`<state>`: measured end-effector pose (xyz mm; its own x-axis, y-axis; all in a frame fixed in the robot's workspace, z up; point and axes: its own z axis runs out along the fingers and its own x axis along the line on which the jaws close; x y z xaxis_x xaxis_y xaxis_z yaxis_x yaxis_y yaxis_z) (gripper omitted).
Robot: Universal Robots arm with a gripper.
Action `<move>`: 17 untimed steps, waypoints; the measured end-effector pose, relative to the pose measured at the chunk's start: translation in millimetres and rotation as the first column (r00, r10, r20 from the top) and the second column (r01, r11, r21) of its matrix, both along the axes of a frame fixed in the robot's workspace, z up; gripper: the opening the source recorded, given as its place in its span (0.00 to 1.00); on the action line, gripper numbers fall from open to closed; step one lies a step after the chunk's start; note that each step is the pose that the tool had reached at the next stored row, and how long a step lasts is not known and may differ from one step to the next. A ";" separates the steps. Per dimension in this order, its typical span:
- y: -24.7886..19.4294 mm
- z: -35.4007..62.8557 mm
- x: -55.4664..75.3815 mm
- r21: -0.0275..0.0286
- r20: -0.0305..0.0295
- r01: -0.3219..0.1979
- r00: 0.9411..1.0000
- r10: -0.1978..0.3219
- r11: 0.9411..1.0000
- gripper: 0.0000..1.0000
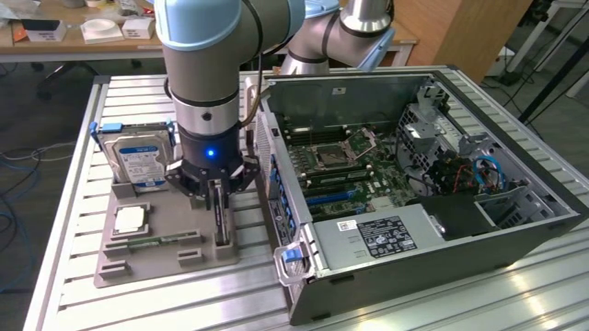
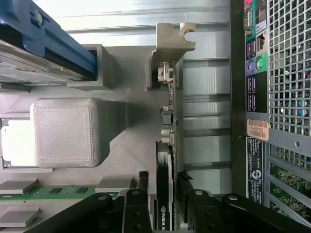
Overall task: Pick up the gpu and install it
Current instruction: 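Pick up the gpu and move the gpu toward the slot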
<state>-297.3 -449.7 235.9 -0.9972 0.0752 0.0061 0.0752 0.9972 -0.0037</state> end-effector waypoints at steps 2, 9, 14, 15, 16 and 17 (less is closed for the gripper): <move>0.0 0.0 0.0 0.000 0.000 0.000 1.000 0.000 1.000 0.32; 0.1 -0.1 1.5 0.000 0.000 0.000 1.000 0.000 1.000 0.32; 0.0 0.0 2.4 0.000 -0.001 0.000 1.000 0.000 1.000 0.32; 0.0 0.0 2.4 0.000 -0.001 0.000 1.000 0.000 1.000 0.32; 0.0 0.0 2.4 0.000 -0.001 0.000 1.000 0.000 1.000 0.32; 0.0 0.0 2.4 0.000 -0.001 0.000 1.000 0.000 1.000 0.31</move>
<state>-294.9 -449.7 235.9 -0.9971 0.0752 0.0069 0.0752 0.9972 -0.0038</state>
